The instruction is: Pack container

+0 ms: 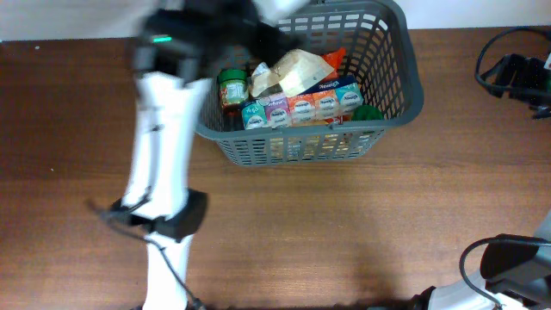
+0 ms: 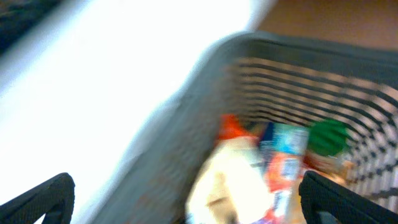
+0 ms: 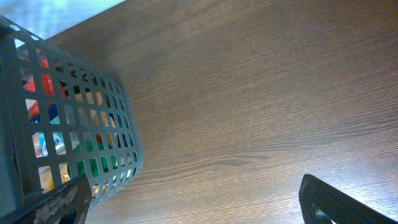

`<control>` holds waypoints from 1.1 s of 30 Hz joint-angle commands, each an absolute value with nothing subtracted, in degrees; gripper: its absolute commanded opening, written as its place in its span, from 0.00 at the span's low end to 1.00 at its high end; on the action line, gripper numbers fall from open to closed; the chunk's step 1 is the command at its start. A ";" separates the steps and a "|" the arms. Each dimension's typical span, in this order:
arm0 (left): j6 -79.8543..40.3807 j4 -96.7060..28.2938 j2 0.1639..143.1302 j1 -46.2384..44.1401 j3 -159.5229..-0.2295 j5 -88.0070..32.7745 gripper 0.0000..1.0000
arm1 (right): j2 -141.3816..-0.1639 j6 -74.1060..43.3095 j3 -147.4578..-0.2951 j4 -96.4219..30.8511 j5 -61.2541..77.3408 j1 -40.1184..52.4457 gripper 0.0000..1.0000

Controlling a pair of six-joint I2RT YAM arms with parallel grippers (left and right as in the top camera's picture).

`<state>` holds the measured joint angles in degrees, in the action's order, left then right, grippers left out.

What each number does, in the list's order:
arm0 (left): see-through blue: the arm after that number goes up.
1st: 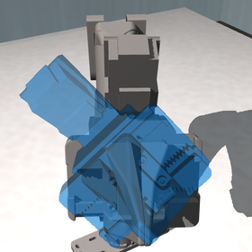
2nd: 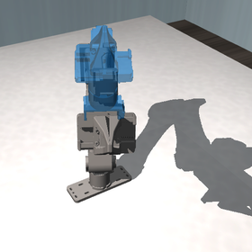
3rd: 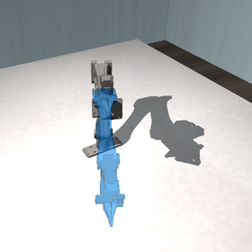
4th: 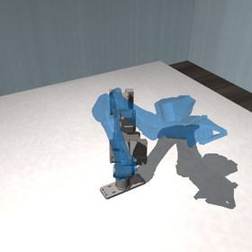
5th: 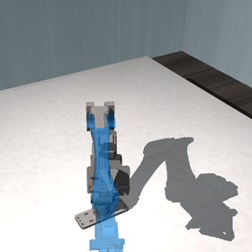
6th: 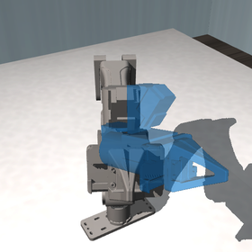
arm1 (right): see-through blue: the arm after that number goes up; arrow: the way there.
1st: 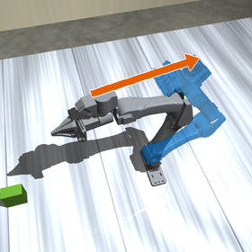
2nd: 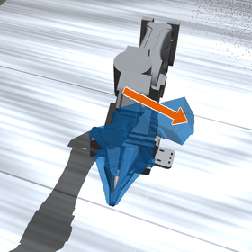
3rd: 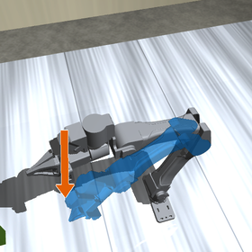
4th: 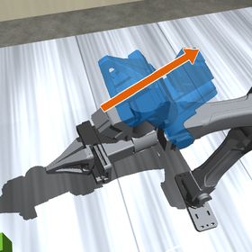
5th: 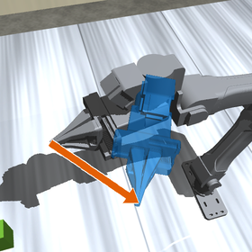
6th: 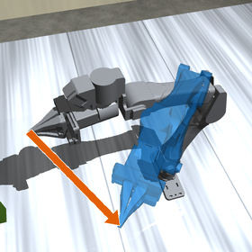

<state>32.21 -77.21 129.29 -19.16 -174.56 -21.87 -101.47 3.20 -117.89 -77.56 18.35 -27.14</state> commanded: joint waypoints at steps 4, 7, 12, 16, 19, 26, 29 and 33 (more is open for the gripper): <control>12.84 -80.29 122.19 -2.07 -175.78 -13.04 0.99 | -101.10 2.90 -117.56 -77.36 19.05 -27.40 0.99; 7.60 -83.66 122.48 4.95 -174.87 -9.76 0.99 | -101.10 2.90 -117.56 -77.36 19.05 -27.40 0.99; 5.41 -88.36 122.67 13.32 -169.27 -8.86 0.99 | -101.10 2.87 -117.56 -77.36 19.05 -27.40 0.99; 5.41 -89.27 122.67 16.69 -162.85 -8.49 0.99 | -101.10 2.87 -117.56 -77.36 19.05 -27.40 0.99; 5.41 -89.21 122.67 17.89 -158.74 -8.51 0.99 | -101.10 2.90 -117.56 -77.36 19.05 -27.40 0.99; 5.41 -89.56 122.67 18.06 -153.27 -8.49 0.99 | -100.40 2.90 -117.54 -77.36 18.81 -27.03 0.99; 5.41 -89.62 122.67 18.06 -152.92 -8.49 0.99 | -96.86 2.90 -117.54 -77.34 18.79 -24.53 0.99; 5.41 -89.65 122.67 18.06 -152.92 -8.51 0.99 | -91.18 2.90 -117.54 -77.34 18.81 -18.28 0.99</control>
<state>6.15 -89.58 122.06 17.76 -153.16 -8.93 -98.87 3.11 -117.54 -77.49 18.13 -23.83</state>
